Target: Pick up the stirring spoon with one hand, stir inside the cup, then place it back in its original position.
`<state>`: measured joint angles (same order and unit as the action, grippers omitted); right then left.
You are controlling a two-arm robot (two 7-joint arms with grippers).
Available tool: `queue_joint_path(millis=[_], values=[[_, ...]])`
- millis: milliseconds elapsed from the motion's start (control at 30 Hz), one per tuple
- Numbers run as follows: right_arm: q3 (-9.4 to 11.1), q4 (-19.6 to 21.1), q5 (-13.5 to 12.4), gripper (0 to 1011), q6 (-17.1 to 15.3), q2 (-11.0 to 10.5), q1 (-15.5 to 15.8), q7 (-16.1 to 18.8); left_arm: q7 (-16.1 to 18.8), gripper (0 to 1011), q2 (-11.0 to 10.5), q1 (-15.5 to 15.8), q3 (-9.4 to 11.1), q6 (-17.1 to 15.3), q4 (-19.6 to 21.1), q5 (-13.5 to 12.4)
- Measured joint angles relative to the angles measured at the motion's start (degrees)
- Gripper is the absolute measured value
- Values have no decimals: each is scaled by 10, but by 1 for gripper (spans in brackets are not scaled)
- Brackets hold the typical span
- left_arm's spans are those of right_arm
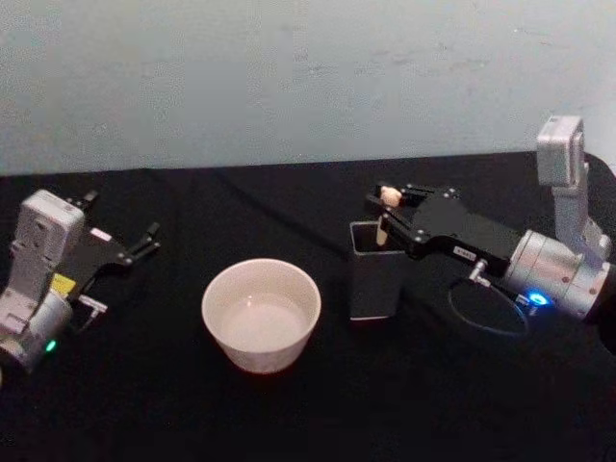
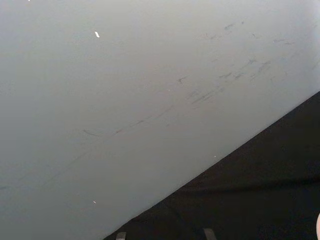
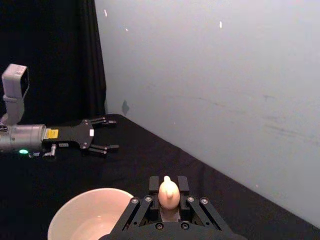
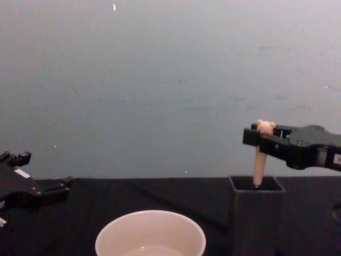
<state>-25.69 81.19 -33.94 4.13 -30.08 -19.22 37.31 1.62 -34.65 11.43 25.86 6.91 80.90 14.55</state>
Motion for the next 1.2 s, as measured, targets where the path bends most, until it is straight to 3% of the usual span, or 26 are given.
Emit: queue_joint_path(millis=[400,933,1067,1200], values=[[-8,-28,15,214,-6,14,-3,-8,0,1001,0,0,0,0,0,0],[-9,-29,18,214,-6,15,-4,-10,0,1001,0,0,0,0,0,0],[-9,-29,18,296,-6,15,-4,-10,0,1001,0,0,0,0,0,0],[-8,-29,17,450,-6,14,-4,-9,0,1001,0,0,0,0,0,0]])
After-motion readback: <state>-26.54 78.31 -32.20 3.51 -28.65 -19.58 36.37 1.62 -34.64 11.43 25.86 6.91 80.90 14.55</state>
